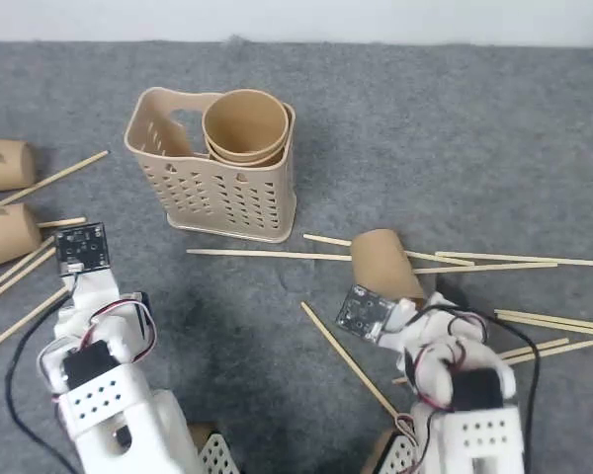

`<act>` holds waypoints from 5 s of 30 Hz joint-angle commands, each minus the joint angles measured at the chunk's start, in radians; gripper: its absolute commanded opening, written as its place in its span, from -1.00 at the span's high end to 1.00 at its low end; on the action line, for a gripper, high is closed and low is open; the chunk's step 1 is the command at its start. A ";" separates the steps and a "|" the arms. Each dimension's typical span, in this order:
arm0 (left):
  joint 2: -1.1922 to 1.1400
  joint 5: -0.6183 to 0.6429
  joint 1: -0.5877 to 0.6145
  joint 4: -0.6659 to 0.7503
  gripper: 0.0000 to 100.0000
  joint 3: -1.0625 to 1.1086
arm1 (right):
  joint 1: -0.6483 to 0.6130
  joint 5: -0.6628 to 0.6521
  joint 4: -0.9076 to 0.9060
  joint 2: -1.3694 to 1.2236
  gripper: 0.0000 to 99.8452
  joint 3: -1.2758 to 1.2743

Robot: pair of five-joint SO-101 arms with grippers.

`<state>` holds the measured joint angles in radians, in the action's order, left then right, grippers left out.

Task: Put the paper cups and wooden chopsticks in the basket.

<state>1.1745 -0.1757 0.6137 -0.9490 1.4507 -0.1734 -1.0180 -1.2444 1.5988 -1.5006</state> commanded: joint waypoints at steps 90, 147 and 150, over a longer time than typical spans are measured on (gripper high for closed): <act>0.017 -0.012 0.000 0.026 0.63 -0.002 | -0.321 0.924 -0.473 -1.787 0.99 2.688; 0.017 -0.012 -0.005 0.028 0.63 -0.002 | -0.421 0.876 -0.375 -1.245 0.98 1.843; 0.017 -0.012 -0.005 0.028 0.63 -0.002 | -0.423 0.876 -0.242 -1.159 0.98 1.625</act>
<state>1.1745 -0.1757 0.6137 -0.9459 1.4507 -0.5892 -0.1404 -1.6049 0.3314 0.3038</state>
